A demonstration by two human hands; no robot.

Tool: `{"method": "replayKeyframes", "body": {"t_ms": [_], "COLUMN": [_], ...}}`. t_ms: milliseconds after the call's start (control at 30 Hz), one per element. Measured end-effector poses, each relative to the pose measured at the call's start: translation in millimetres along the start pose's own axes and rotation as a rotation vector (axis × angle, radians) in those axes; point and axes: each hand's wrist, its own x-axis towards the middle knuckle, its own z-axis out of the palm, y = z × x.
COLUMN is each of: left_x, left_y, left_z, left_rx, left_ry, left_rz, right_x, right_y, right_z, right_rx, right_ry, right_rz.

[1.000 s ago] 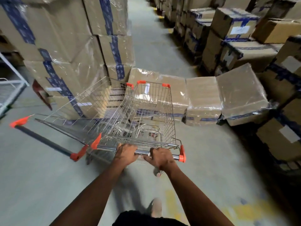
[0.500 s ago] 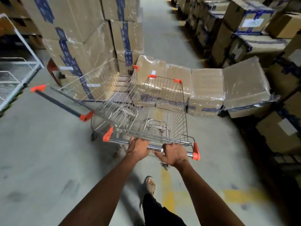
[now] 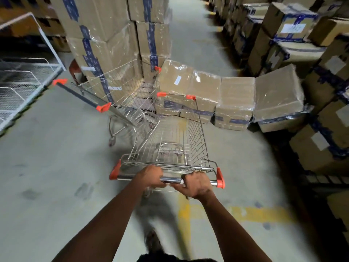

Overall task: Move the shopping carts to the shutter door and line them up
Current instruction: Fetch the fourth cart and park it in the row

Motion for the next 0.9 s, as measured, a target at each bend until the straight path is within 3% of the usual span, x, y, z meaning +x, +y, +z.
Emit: {"method": "replayKeyframes", "body": {"t_ms": [133,300,467,600,900], "left_x": [-48.3,-126.9,-199.6,-256.4,-359.1], "left_y": [37.4,105.9,165.7,190.8,233.9], "left_z": [35.5,79.5,125.0,163.1,232.9], "left_rx": [-0.050,-0.191,-0.269,-0.373,-0.555], "left_ry": [0.012,0.117,0.090,0.054,0.138], "left_rz": [-0.054,-0.178,-0.274,-0.357,-0.629], "right_x": [-48.7,-123.2,-195.9,-243.9,-282.7], "right_y": [-1.6,-1.2,-16.2,-37.5,-106.2], "right_z": [-2.5,-3.7,-11.1,-8.0,-16.9], "right_rx": [0.001,0.068,0.102,0.121,0.138], "right_ry": [-0.051,0.015,0.014,-0.053,-0.109], "right_rz": [-0.119,-0.273,-0.394,-0.508,-0.774]}}
